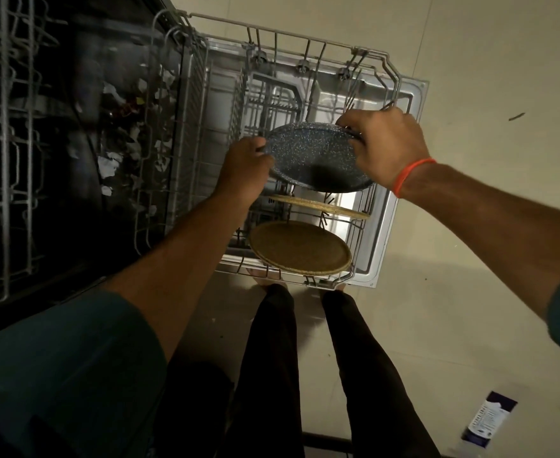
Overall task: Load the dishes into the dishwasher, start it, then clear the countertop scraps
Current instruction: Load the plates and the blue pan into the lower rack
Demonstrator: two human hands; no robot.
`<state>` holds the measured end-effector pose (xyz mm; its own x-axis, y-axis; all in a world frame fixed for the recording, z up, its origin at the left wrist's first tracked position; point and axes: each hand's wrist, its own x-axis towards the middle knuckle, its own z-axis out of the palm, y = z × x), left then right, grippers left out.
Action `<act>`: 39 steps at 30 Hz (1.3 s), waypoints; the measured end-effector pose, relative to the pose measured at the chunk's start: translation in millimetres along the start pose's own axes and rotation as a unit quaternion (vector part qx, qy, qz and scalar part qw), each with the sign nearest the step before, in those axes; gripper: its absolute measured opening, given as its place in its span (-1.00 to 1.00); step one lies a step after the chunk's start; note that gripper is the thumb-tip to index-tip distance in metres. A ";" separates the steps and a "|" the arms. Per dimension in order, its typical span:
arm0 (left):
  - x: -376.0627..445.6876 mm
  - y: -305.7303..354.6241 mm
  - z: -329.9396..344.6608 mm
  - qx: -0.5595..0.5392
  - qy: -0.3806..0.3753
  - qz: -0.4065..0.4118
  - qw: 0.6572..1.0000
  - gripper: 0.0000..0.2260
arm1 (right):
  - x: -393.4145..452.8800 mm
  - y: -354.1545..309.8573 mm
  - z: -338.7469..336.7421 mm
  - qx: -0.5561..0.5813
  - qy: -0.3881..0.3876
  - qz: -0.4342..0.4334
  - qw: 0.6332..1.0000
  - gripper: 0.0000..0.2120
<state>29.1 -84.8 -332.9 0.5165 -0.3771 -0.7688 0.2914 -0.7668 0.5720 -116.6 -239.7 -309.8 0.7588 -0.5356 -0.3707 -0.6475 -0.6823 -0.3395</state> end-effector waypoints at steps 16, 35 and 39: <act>10.9 -1.7 5.0 0.029 0.025 0.065 0.997 -0.53 | 13.4 4.9 -4.4 -0.008 0.006 -0.023 1.000 -0.66; 27.0 -13.6 6.7 0.159 -0.086 0.033 0.983 -0.44 | 21.0 16.6 46.0 0.026 -0.073 0.054 0.996 -0.63; 18.0 -7.7 7.0 0.164 -0.091 0.027 0.982 -0.50 | 21.3 20.2 51.5 0.073 -0.063 0.090 0.991 -0.62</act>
<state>30.5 -89.3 -353.1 0.3631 -0.4854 -0.7953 -0.0218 -0.8578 0.5136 -117.2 -239.3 -369.0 0.6212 -0.5687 -0.5392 -0.7818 -0.4970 -0.3764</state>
